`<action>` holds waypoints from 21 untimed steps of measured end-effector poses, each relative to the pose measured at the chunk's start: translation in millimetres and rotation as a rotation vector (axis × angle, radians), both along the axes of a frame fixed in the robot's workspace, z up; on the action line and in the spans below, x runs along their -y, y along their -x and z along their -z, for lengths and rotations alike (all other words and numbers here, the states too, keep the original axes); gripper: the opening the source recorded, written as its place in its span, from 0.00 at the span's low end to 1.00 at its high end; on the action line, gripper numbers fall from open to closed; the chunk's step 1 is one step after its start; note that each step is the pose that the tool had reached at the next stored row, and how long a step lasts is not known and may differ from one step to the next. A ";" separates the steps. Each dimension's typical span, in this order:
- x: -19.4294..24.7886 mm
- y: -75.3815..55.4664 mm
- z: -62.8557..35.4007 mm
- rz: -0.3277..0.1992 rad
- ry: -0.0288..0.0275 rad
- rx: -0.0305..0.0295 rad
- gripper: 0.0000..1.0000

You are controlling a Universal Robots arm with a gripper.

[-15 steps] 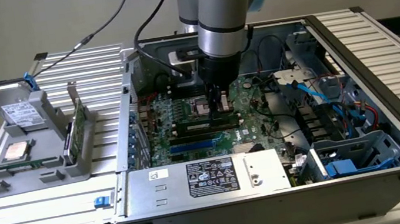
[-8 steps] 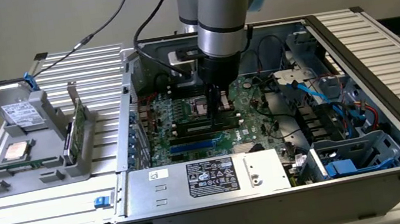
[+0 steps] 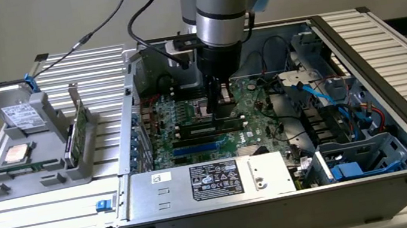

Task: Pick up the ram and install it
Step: 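Insert the ram into the slot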

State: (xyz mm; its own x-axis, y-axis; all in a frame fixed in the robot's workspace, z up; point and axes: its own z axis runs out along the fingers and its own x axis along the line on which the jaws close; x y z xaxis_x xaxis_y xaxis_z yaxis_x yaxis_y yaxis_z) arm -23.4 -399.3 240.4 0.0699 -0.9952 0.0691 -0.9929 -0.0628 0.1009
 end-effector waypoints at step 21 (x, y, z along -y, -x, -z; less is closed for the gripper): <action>0.0 0.0 -6.0 0.000 0.0000 -0.0001 0.10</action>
State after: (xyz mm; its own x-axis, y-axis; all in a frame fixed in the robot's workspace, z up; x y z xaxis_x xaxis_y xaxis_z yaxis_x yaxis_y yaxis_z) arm -23.4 -399.3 246.5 0.0699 -0.9952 0.0692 -0.9929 -0.0627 0.1010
